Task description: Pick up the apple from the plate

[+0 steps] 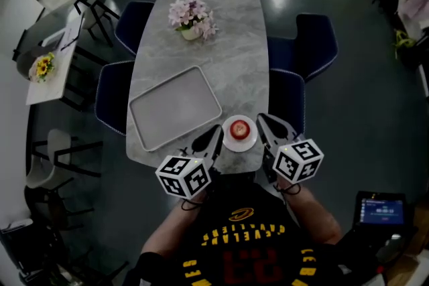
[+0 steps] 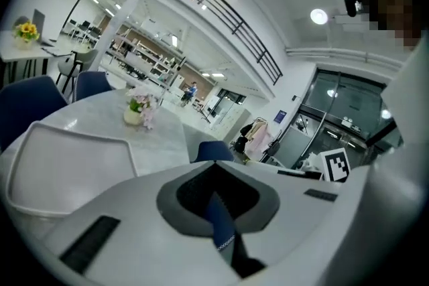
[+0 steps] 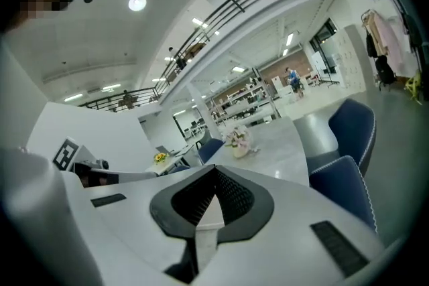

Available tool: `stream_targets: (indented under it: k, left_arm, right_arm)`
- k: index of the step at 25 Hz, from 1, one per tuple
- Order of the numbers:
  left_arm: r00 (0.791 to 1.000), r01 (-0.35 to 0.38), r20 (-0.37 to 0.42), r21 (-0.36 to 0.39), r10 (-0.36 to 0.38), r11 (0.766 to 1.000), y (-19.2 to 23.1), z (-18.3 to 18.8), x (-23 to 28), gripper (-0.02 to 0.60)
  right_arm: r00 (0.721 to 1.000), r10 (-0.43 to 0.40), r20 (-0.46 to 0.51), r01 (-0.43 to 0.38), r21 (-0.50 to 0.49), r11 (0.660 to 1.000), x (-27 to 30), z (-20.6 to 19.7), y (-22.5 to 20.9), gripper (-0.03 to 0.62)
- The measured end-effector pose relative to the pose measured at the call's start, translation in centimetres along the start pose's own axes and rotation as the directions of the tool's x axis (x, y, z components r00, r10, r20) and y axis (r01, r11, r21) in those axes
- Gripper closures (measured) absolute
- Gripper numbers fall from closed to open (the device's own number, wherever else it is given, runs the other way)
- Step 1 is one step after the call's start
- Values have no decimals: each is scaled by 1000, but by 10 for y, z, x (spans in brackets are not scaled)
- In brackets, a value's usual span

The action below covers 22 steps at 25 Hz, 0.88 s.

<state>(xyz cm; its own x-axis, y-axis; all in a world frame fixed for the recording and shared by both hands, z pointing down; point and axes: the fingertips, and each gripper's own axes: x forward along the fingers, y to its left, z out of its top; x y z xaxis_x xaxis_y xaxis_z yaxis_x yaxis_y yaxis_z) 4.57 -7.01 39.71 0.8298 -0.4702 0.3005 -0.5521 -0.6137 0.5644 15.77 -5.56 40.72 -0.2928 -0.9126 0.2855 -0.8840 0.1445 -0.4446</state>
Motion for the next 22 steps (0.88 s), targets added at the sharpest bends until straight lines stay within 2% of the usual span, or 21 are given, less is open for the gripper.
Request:
stream_targets:
  k: [6, 10, 13, 17, 22]
  left_arm:
    - [990, 51, 121, 185, -74, 982, -43, 59, 3, 581]
    - [974, 52, 198, 293, -114, 955, -71, 89, -19, 581]
    - [962, 54, 232, 366, -147, 929, -85, 97, -25, 581]
    - [950, 57, 255, 420, -178, 906, -96, 99, -31, 581]
    - [953, 62, 245, 423, -180, 904, -96, 98, -27, 581]
  right_arm:
    - [979, 74, 191, -42, -165, 985, -5, 68, 38, 588]
    - [956, 105, 276, -29, -266, 963, -21, 93, 72, 588]
    - [943, 117, 310, -10, -325, 946, -27, 100, 84, 588]
    - [937, 123, 326, 5, -363, 932, -32, 97, 92, 588]
    - [933, 133, 333, 8, -390, 921, -30, 95, 96, 588]
